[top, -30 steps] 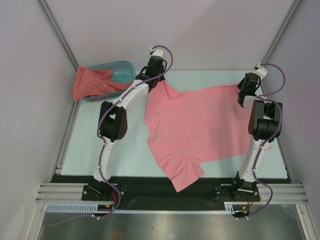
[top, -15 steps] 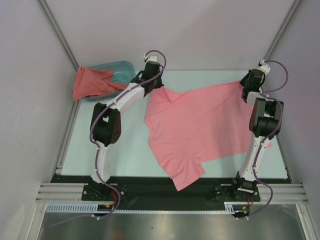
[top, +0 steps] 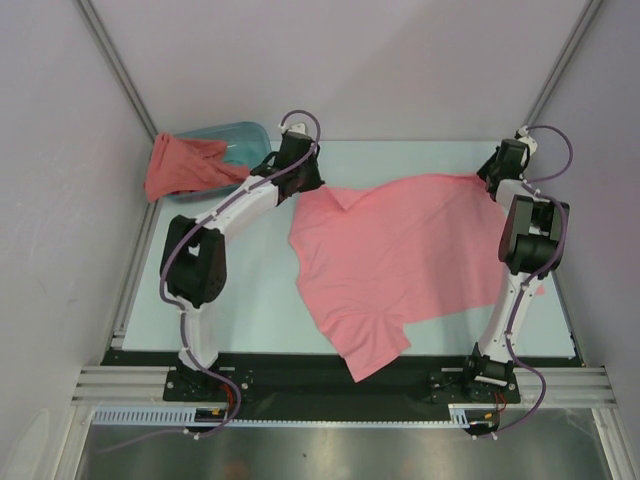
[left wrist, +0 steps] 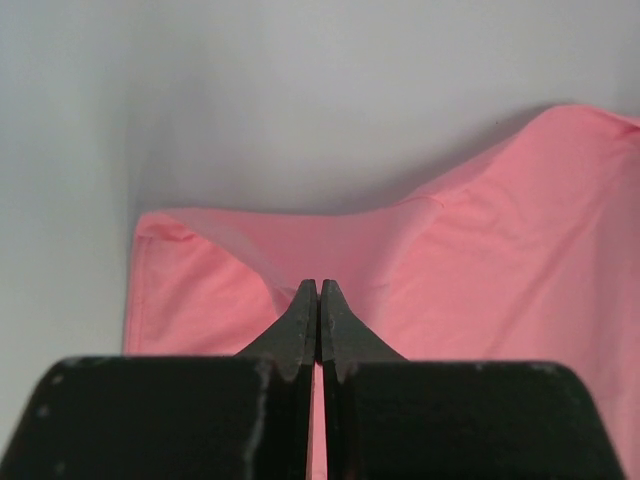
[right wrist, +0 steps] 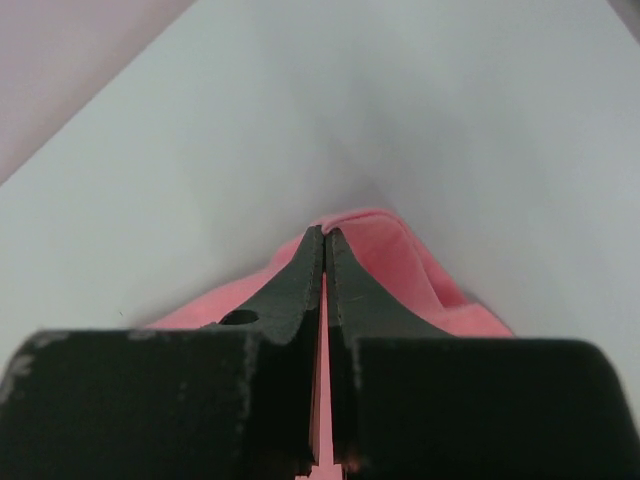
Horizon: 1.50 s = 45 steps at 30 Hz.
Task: Fold and stack the t-shirts
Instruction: Fold the tshirt
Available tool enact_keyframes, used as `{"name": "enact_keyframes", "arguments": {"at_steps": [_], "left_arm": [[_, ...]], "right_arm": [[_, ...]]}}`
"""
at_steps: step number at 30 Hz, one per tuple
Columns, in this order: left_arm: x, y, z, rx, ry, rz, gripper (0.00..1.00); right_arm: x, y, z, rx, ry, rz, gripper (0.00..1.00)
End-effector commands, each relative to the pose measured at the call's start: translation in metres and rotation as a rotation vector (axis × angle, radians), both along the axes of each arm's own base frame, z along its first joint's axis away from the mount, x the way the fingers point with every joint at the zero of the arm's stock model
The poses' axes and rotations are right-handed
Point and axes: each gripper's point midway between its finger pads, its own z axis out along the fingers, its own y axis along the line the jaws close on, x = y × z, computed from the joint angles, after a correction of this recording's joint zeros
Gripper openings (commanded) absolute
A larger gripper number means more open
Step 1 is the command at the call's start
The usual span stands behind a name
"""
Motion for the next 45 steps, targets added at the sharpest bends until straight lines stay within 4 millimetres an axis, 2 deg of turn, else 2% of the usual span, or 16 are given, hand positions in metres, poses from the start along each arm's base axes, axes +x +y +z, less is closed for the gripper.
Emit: {"name": "enact_keyframes", "arguments": {"at_steps": [1,2,4,6,7,12,16,19,26,31,40,45], "left_arm": [[-0.021,-0.012,0.045,-0.073,-0.060,-0.029,0.00],[-0.027,-0.011,0.052,-0.083,-0.069,-0.027,0.00],[-0.036,-0.011,0.048,-0.085,-0.056,-0.028,0.01],[-0.045,-0.013,0.055,-0.097,-0.065,-0.032,0.00],[-0.051,-0.014,0.049,-0.094,-0.050,-0.037,0.00],[-0.072,-0.016,0.053,-0.126,-0.045,-0.067,0.00],[-0.090,-0.017,0.044,-0.120,-0.024,-0.088,0.00],[-0.099,-0.019,0.043,-0.123,-0.019,-0.103,0.00],[-0.117,-0.030,0.048,-0.166,-0.009,-0.141,0.00],[-0.134,-0.034,0.040,-0.174,0.006,-0.144,0.00],[-0.140,-0.024,0.032,-0.146,0.003,-0.127,0.00],[-0.145,-0.025,0.019,-0.136,0.030,-0.145,0.00]], "right_arm": [[-0.007,-0.003,0.044,0.015,-0.023,-0.010,0.00],[-0.012,-0.004,0.044,0.016,-0.002,-0.019,0.00],[-0.017,-0.006,0.047,0.016,0.010,-0.027,0.00],[-0.025,-0.009,0.045,0.031,0.040,-0.041,0.00],[-0.027,-0.011,0.045,0.036,0.045,-0.046,0.00],[-0.033,-0.021,0.047,0.034,0.055,-0.064,0.00],[-0.038,-0.026,0.047,0.034,0.071,-0.069,0.00],[-0.045,-0.027,0.053,0.036,0.072,-0.072,0.00],[-0.060,-0.031,0.047,0.033,0.090,-0.094,0.00],[-0.065,-0.032,0.043,0.040,0.101,-0.101,0.00],[-0.095,-0.031,0.028,0.039,0.155,-0.141,0.00],[-0.098,-0.032,0.019,0.046,0.172,-0.149,0.00]]}}
